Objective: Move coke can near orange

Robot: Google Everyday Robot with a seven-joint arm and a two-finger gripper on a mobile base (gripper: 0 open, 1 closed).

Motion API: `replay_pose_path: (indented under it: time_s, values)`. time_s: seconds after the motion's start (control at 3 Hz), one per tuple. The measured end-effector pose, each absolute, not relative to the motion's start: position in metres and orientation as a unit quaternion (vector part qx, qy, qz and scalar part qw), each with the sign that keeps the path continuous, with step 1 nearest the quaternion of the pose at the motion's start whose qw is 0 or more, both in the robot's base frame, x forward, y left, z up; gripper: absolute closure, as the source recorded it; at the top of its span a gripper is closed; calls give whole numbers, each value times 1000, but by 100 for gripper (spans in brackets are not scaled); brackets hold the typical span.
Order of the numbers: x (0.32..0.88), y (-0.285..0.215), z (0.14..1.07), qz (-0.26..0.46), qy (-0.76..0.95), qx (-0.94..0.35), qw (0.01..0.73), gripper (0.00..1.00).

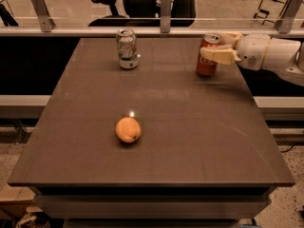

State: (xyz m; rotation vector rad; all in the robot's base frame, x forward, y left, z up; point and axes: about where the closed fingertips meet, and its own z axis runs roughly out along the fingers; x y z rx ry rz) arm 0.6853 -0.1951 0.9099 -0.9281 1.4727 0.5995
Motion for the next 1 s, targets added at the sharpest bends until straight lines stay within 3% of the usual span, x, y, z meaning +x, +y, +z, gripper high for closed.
replay_pose_path:
  time_s: [0.33,1.0]
  values:
    - [682,-201,927,254,640,-414,596,100]
    - [643,-203,983,260,621,-465,574,100]
